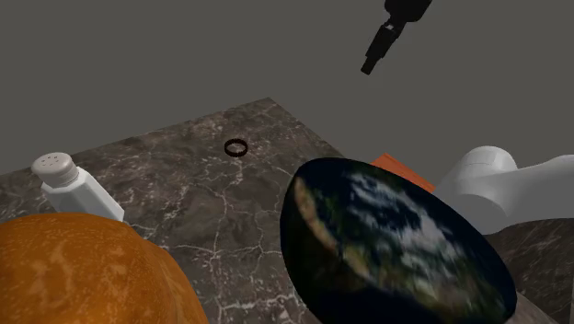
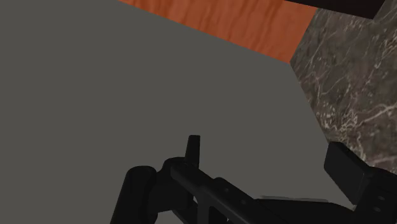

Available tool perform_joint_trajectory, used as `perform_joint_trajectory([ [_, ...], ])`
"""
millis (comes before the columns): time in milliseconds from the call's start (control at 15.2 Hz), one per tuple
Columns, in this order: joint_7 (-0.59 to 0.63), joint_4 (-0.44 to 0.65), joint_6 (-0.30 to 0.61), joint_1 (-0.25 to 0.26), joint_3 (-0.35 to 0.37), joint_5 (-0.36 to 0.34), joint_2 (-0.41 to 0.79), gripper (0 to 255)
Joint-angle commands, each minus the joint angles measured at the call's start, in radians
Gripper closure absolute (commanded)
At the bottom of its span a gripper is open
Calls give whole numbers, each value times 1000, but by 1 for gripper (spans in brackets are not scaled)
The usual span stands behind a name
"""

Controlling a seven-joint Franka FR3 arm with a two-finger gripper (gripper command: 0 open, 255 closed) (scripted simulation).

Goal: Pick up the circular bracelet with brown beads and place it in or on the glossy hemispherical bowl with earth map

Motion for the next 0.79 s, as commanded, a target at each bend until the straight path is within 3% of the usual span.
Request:
perform_joint_trajectory([
  [0,0,0,0,0,0,0,0,0],
  [726,280,89,8,53,222,157,166,0],
])
